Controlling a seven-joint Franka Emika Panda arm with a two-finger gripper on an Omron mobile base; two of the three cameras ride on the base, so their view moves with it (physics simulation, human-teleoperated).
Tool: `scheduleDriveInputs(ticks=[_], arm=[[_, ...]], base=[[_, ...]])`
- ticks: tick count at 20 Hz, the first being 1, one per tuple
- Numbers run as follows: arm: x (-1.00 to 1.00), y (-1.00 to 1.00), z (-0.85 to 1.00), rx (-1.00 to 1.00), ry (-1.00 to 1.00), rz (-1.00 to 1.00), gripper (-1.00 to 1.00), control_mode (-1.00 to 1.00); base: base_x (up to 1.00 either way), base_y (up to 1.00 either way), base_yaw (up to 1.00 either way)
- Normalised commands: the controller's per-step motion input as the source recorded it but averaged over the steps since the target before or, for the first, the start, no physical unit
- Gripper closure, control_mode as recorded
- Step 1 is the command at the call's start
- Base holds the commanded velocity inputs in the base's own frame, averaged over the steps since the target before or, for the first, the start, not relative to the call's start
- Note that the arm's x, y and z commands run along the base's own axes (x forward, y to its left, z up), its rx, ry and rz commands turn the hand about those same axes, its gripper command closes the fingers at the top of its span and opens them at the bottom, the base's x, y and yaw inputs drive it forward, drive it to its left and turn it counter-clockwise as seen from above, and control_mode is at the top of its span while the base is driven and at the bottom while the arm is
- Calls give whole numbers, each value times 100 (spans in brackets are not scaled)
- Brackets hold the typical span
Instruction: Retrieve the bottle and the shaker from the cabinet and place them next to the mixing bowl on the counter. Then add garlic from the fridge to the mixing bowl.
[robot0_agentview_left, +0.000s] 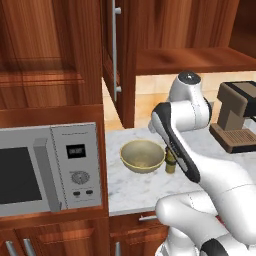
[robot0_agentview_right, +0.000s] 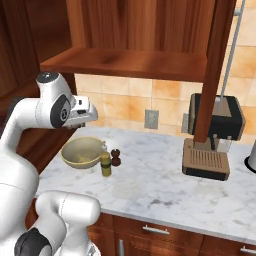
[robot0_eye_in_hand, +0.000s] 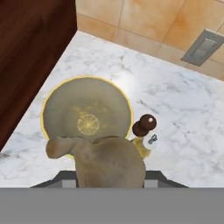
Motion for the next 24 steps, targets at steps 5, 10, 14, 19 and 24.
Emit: scheduleDriveInputs(ticks=[5, 10, 14, 19, 24], arm=[[26, 2, -31, 5, 0, 2, 100, -100], [15, 32, -25, -13, 0, 4, 100, -100], [23, 27, -32, -12, 0, 0, 100, -100], [25, 0, -29, -4, 2, 0, 100, -100], [7, -1, -9, 5, 7, 1, 100, -100]], base=[[0, 0, 0], [0, 0, 0], [0, 0, 0], [0, 0, 0], [0, 0, 0]])
